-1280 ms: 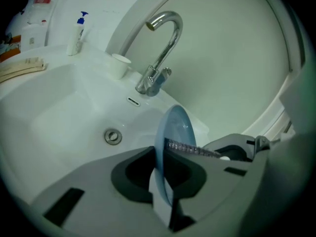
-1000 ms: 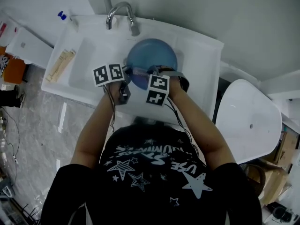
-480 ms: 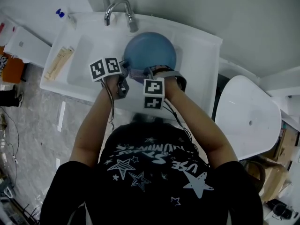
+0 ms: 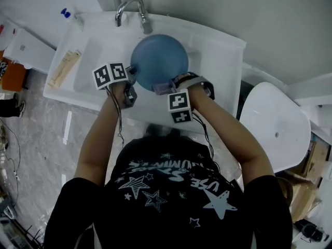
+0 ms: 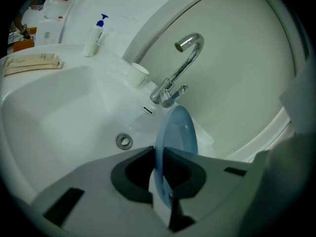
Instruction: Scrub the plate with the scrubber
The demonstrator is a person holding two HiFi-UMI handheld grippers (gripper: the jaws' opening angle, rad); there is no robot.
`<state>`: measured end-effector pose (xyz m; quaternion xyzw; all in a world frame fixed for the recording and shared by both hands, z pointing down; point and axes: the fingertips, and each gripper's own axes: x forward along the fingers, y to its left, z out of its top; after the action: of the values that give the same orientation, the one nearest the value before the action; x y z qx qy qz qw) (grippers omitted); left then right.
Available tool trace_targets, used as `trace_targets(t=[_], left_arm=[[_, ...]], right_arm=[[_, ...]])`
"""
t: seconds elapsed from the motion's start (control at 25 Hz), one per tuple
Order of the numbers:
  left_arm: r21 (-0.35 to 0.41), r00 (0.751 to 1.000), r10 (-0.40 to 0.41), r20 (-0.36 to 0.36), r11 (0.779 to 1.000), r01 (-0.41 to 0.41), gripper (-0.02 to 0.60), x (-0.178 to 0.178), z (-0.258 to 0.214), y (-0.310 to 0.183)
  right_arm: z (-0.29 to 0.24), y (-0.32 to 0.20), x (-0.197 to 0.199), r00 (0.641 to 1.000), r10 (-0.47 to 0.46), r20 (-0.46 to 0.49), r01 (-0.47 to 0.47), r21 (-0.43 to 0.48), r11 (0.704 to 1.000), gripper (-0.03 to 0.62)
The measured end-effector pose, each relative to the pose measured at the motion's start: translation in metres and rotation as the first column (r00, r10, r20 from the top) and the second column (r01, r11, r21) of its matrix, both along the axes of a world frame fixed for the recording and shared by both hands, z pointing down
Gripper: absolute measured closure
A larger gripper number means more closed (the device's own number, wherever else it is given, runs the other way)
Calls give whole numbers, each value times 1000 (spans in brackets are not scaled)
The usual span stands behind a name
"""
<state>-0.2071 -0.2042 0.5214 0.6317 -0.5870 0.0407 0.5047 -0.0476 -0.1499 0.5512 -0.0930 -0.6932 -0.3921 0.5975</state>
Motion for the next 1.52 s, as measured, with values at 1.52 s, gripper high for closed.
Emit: trace_targets(t=[1.52], left_arm=[[28, 997, 83, 0, 996, -83, 549, 46, -13, 11]], right_arm=[[-66, -76, -47, 921, 208, 330, -274, 168, 947, 511]])
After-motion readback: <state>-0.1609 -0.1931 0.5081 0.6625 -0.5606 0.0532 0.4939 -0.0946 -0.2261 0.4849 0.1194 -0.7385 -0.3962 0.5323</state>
